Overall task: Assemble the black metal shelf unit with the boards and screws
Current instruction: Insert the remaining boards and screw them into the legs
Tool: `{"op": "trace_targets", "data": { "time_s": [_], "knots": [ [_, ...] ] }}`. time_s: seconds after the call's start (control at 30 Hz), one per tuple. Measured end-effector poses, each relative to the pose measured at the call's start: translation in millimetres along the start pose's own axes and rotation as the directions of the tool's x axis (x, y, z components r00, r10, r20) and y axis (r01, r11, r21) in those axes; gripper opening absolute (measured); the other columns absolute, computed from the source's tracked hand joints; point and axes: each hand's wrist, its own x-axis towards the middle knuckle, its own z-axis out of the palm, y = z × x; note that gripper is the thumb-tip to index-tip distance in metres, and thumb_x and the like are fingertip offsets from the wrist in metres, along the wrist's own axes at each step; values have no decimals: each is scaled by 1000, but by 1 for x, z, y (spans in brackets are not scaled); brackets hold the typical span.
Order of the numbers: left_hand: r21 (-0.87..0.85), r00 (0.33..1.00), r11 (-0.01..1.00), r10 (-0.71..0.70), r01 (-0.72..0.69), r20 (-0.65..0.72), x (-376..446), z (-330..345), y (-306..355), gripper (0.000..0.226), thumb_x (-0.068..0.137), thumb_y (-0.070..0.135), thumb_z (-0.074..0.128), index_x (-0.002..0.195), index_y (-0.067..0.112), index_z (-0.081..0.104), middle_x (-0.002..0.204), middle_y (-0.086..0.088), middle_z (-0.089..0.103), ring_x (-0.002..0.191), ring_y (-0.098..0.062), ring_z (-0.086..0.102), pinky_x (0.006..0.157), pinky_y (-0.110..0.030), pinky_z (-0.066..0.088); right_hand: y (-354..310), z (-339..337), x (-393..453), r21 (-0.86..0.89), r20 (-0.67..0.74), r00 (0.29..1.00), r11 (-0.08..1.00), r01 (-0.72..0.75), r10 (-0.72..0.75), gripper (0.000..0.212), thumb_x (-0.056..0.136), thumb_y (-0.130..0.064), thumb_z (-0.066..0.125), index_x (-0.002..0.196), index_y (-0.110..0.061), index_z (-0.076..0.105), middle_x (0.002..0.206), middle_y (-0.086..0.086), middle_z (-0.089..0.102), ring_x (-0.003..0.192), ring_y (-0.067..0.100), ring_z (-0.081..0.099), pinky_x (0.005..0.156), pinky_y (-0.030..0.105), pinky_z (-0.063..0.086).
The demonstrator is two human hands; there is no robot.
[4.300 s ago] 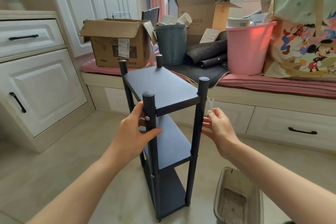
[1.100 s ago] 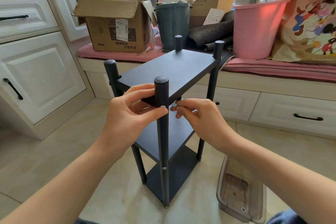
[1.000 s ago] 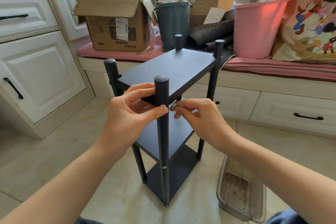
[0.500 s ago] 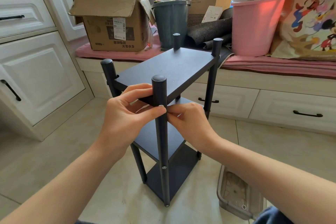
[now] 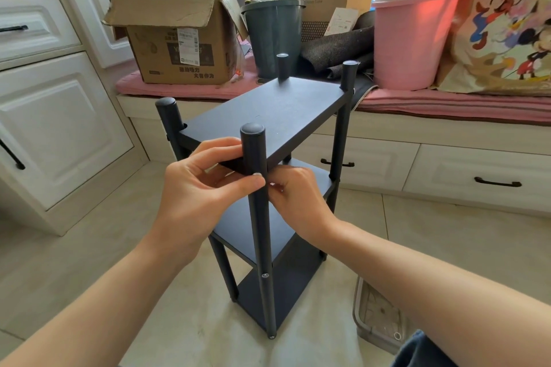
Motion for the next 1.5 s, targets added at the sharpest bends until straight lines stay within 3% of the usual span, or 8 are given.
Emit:
{"op": "trace_targets", "data": {
  "time_s": [0.1,0.2,0.5,0.67,0.93,1.13,1.3,1.5],
  "knots": [
    [-8,1000,1000,-5,5,4,0,0,1,48,58,23,85,104,15,76,113,4,73,92,-22,75,79,-24,60,1,-5,-2,61,34,998,997,-57,55,16,92,0,62,101,0,75,89,-1,70,70,-3,62,72,5,49],
    [6,1000,1000,-11,11,-2,0,1,2,50,57,24,84,105,15,76,113,4,72,92,-22,75,80,-24,60,2,-16,-5,79,50,993,991,-111,107,20,95,-1,58,109,-3,72,99,5,70,78,9,64,74,18,56],
    [-1,1000,1000,-24,24,-3,-2,2,3,46,58,22,83,104,18,76,111,4,73,92,-22,75,81,-24,59,0,-46,-11,22,36,989,989,-145,144,20,94,-8,60,109,-7,73,94,-1,66,88,10,63,76,13,50],
    [11,1000,1000,-25,25,-6,-2,2,3,52,57,25,83,107,15,75,112,3,73,93,-20,74,80,-23,59,0,-46,-10,-23,2,993,992,-120,120,20,91,-10,65,109,-7,75,91,2,69,83,8,61,70,7,44],
    [8,1000,1000,-27,27,-11,-1,1,2,53,56,24,84,107,13,75,112,3,73,92,-20,74,81,-23,59,5,-45,-3,-252,-43,999,968,5,-17,19,87,-15,70,104,-13,77,92,1,75,80,18,64,72,28,55],
    [8,1000,1000,-27,27,-5,-1,1,2,52,56,25,84,106,14,75,112,3,73,93,-21,74,80,-24,59,5,-39,-3,-257,-40,999,966,14,-25,19,85,-17,71,103,-12,78,89,1,76,76,6,59,73,11,45],
    [8,1000,1000,-22,22,3,-1,1,2,51,57,27,83,106,17,75,110,5,73,94,-20,74,80,-22,59,4,-36,-2,-216,-20,1000,976,-24,20,21,86,-19,70,105,-12,77,93,1,76,77,0,59,76,5,44],
    [-4,1000,1000,-19,19,4,-1,1,2,48,57,26,83,104,20,75,110,6,73,93,-20,75,79,-21,58,0,-29,-1,-181,-44,999,983,-10,2,20,86,-16,70,104,-11,77,98,3,76,86,13,71,83,8,47]
  ]
}}
